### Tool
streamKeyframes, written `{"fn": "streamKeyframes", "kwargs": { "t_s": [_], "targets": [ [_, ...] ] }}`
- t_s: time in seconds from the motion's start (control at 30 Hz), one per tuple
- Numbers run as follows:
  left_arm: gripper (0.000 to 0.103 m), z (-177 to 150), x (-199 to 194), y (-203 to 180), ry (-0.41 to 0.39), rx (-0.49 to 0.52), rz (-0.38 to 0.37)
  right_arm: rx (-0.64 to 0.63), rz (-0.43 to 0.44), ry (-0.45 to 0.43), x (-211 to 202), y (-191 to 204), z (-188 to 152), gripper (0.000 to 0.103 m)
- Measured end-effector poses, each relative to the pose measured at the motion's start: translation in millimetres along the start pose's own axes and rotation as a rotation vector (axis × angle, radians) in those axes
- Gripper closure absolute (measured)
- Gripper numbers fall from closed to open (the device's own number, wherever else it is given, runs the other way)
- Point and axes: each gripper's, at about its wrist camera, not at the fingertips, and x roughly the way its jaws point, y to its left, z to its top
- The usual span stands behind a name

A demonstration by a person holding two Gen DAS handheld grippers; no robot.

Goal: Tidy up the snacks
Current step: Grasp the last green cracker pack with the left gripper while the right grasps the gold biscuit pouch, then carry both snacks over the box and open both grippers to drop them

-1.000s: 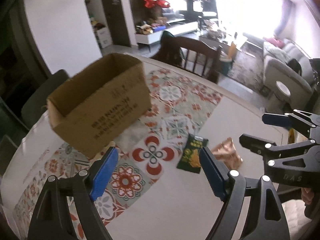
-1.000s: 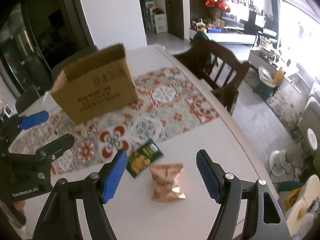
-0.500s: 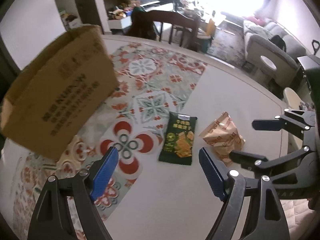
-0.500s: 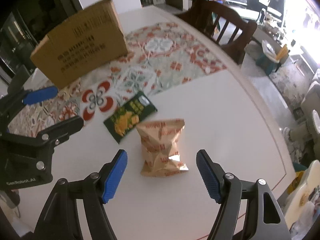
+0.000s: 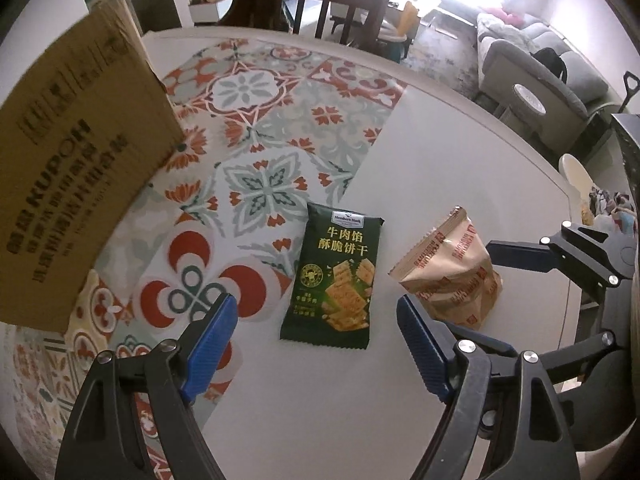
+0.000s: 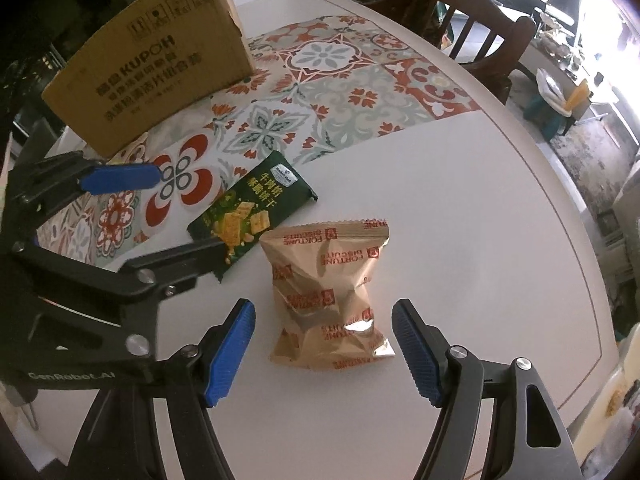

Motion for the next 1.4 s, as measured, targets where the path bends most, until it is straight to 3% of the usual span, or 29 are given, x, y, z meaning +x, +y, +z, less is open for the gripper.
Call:
{"fn": "streamKeyframes", "kwargs": {
  "t_s": [0.2, 0.4, 0.7, 0.93, 1.0, 1.27, 1.4],
  "targets": [
    [0.022, 6.1, 16.2, 1.7, 0.045, -0.028, -0.017, 0.018, 0.000, 0.013, 9.8, -7.1, 4.4, 0.036],
    [0.023, 11.7, 24.6, 0.5, 0.060, -0.038, -0.022, -0.012, 0.001, 0.001, 9.9, -7.3, 6.0, 0.055],
    [0.024, 17.5, 30.7, -11.6, 0.067, -0.003, 0.006, 0.063, -0.008, 0.008, 1.4, -34.0, -0.8, 0.061],
    [0.040, 20.0, 35.3, -14.3, 0.069, -0.030, 0.014, 0.104, -0.001, -0.016, -4.0, -45.0, 2.1, 0.061],
    [0.054, 23.6, 35.0, -13.3, 0.064, -0.052, 0.016, 0.104, 0.010, -0.016, -3.6, -43.4, 3.5, 0.061],
    [0.057, 16.1, 27.7, -2.8, 0.041, -0.164, -0.015, 0.109, 0.027, -0.035, -7.4, -42.8, 10.4, 0.061],
    [0.057, 7.0, 10.4, 2.2, -0.004, -0.218, 0.011, 0.100, 0.038, -0.050, -12.7, -41.8, 14.1, 0.061]
  ]
}}
